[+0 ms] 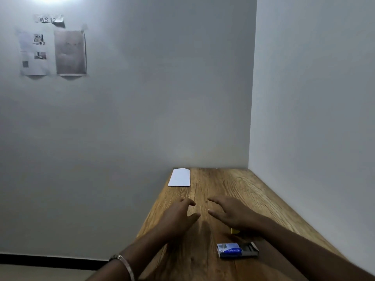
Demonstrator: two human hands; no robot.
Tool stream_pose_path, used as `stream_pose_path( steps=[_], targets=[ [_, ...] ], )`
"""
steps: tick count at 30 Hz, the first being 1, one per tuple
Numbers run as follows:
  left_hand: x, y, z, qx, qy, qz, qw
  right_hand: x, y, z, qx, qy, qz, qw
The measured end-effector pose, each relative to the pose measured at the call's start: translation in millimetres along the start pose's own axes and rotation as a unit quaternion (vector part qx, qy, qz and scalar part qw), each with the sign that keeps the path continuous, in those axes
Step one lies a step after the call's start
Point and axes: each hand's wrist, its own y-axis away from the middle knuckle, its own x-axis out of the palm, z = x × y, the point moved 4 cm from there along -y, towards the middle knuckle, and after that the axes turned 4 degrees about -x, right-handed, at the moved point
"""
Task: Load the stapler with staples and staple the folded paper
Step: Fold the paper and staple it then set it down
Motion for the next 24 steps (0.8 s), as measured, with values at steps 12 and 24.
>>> stream_pose_path(
  steps=[12,24],
  targets=[
    [-12.6,-117.7,61.6,0.006,-0.196,0.025,0.980,30.4,-132.3,-24.8,-0.034,0.057,0.037,0.997],
    [14.7,-194.4,122.3,-0.046,-0.233,0.064,0.969,69.0,-211.7,-54.5,-0.026,0.073,0.091,0.993]
  ],
)
